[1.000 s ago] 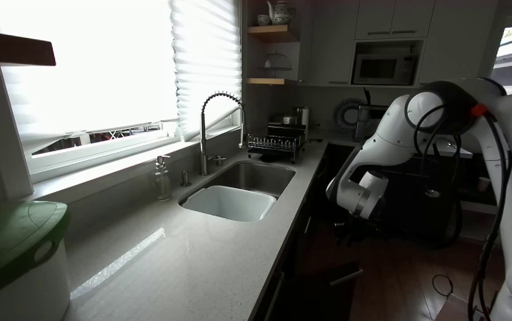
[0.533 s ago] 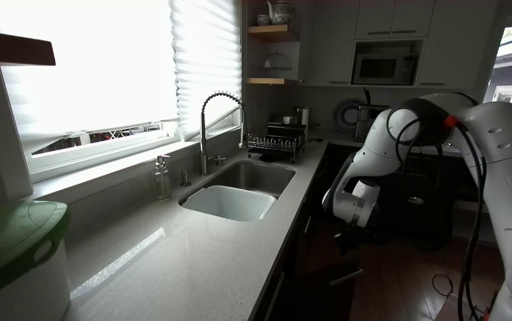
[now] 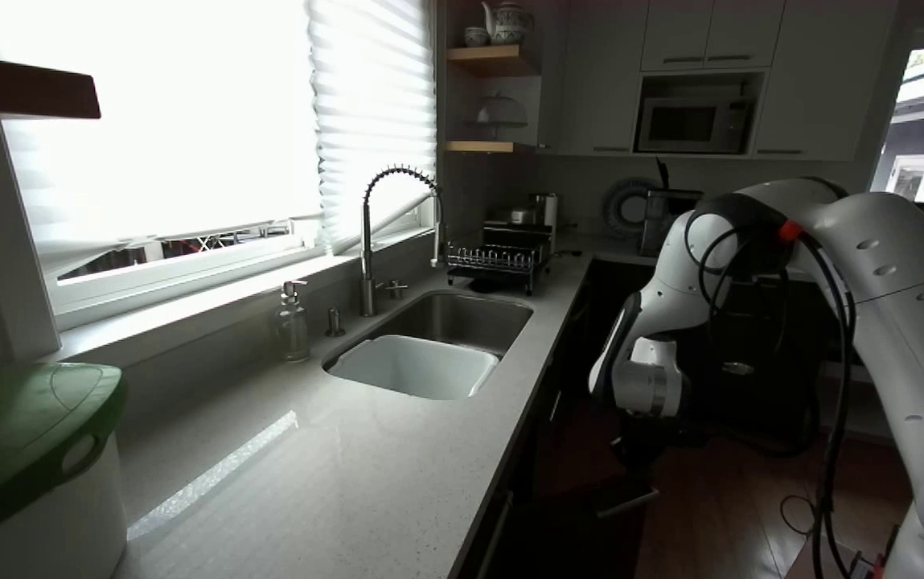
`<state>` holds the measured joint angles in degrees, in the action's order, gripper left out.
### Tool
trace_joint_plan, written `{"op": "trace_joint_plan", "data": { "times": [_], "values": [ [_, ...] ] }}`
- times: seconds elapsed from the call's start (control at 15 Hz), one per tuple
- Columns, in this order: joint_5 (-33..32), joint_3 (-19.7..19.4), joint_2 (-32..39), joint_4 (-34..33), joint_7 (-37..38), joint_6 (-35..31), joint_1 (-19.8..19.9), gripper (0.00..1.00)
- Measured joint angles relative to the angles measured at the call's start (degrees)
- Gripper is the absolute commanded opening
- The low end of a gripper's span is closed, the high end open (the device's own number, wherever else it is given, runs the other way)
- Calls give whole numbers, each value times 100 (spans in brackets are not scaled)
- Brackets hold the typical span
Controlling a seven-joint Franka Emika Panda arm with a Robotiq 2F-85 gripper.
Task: Open the middle kitchen sink cabinet door
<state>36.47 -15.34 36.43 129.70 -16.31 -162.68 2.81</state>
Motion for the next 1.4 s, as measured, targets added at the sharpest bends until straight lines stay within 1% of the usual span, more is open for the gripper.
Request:
{"op": "trace_joint_plan", "data": {
  "times": [0.2, 0.27, 0.4, 0.67, 1.0, 1.2, 1.4],
  "values": [
    [-1089, -31, -64, -31, 1071, 689, 122, 0],
    [-1334, -10, -102, -58, 1282, 1004, 188, 0],
    [-1605, 107, -191, -127, 1465, 1731, 374, 0],
    [-1712, 356, -306, -256, 1539, 3038, 698, 0],
    [-1718, 455, -292, -410, 1663, 4353, 846, 0],
    [-1706, 484, -279, -476, 1726, 4734, 873, 0],
    [-1650, 530, -359, -540, 1675, 4701, 938, 0]
  ]
}}
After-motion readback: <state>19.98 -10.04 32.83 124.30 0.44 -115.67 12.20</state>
